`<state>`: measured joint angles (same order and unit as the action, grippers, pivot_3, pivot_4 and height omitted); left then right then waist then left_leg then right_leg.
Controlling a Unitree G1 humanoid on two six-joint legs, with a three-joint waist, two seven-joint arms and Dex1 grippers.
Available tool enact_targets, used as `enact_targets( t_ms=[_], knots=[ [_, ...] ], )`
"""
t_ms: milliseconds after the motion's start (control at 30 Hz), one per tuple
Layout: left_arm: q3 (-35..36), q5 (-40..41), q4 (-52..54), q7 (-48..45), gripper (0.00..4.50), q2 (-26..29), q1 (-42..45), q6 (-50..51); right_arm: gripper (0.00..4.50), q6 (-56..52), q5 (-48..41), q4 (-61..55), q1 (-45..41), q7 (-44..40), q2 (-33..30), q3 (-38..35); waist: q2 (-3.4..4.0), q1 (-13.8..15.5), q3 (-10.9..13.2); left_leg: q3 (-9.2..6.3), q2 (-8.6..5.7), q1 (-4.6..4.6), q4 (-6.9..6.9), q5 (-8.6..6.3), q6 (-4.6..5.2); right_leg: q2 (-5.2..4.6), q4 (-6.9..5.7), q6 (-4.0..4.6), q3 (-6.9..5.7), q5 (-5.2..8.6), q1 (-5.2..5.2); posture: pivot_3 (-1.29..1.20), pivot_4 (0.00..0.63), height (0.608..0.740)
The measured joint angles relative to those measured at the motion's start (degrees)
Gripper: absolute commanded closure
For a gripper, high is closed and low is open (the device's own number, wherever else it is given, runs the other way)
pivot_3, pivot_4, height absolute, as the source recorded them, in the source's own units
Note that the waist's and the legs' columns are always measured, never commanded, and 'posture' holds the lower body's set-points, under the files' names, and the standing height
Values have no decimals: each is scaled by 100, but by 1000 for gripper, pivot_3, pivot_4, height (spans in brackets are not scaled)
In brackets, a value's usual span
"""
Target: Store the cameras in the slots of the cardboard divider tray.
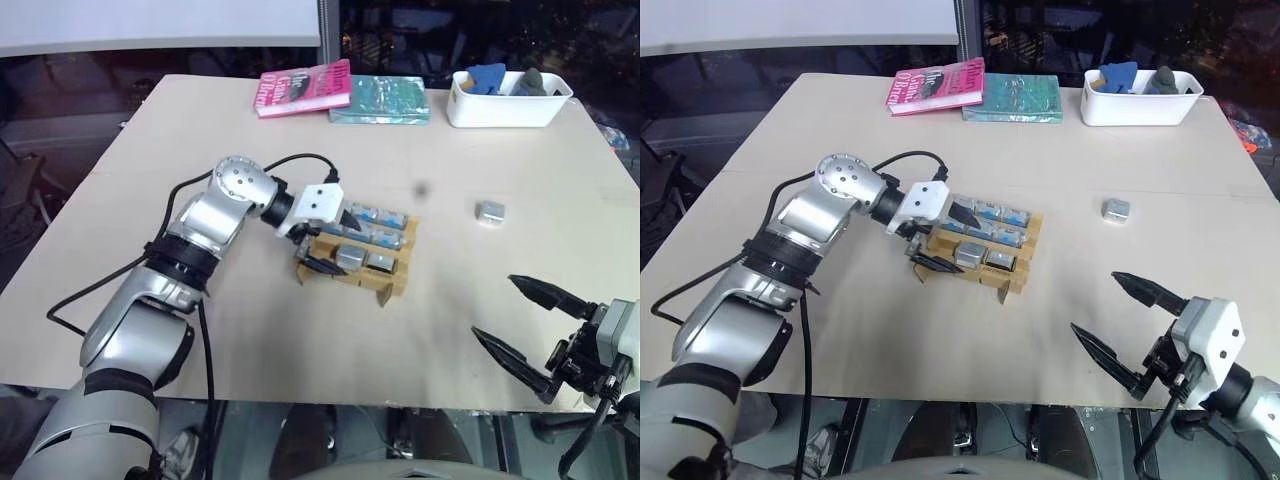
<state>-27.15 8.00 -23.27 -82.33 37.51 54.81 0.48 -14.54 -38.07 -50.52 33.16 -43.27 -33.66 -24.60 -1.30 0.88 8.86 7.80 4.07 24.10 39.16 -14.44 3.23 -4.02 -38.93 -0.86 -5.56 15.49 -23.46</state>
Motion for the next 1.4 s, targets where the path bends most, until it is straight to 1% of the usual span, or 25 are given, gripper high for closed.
enact_targets(
  t_ms=[67, 233, 300, 333, 467, 767, 900, 1133, 1233, 1367, 1400],
  knots=[
    [46, -197, -76, 179, 15, -95, -3, -236, 0, 20, 14, -19, 22, 1, 25, 1, 0, 3, 0, 0, 0, 0, 1, 0, 0, 0, 0, 1, 1, -1, 0, 0, 150, 740],
    [93, -409, -221, 194, 15, -169, -8, -764, 0, 55, 42, -22, 33, -2, 26, 0, 0, 7, 0, 1, -1, -8, 1, 0, 1, 0, -2, 1, 0, -1, 7, 0, 150, 740],
    [152, -461, -259, 194, 522, -188, -49, -945, 0, 94, 64, -22, 30, -1, 26, 0, 1, 4, 0, 1, 0, -13, 2, -3, 6, 0, -3, 1, 1, -1, 11, 0, 150, 740],
    [164, -466, -267, 177, 848, -191, -82, -1008, 0, 102, 80, -22, 28, 1, 26, 0, 1, 3, -1, 1, 0, -15, 3, -5, 9, 0, -3, 0, 2, -1, 13, 0, 150, 740],
    [188, -506, -290, 113, 2592, -194, -180, -1199, 0, 111, 119, -22, 20, 2, 27, 0, 2, 17, -2, -1, 1, -17, 8, -12, 22, -2, -5, -3, -1, -3, 16, 0, 150, 740],
    [261, -562, -341, 15, 2592, -192, -237, -1167, 0, 143, 194, -20, -21, 0, 30, 16, 3, 10, -2, -1, 1, -18, 9, -12, 22, 0, -4, -4, -1, -5, 18, 0, 150, 740],
    [343, -568, -519, 26, 2592, -285, -216, -1208, 0, 147, 214, -20, -16, -1, 33, 18, 3, 18, -2, -2, 1, -19, 12, -13, 24, -1, -5, -5, -2, -5, 20, 0, 150, 740],
    [601, -672, -1008, 144, 2592, -440, 140, -1192, 0, 150, 224, -19, -6, -1, 37, 18, 2, 37, -2, -3, 0, -18, 12, -13, 25, -2, -4, -6, -3, -6, 21, 0, 150, 740],
    [768, -687, -1126, 358, 2592, -530, 385, -1075, 0, 152, 225, -18, -16, -5, 37, 18, 1, 48, -4, -4, 0, -18, 14, -14, 26, -1, -4, -7, -3, -6, 22, 0, 150, 740],
    [836, -781, -1186, 417, 2592, -562, 443, -1036, 0, 152, 226, -17, -21, -5, 37, 18, 1, 0, -3, -4, 0, -17, 7, -13, 24, 1, 0, -5, -2, -6, 20, 0, 150, 740],
    [836, -793, -1192, 417, 2592, -582, 443, -1035, 0, 152, 227, -17, -29, -5, 37, 18, 1, -7, -3, -3, 0, -16, 6, -3, 6, 2, 1, -3, -1, -7, 19, 0, 150, 740]
  ],
)
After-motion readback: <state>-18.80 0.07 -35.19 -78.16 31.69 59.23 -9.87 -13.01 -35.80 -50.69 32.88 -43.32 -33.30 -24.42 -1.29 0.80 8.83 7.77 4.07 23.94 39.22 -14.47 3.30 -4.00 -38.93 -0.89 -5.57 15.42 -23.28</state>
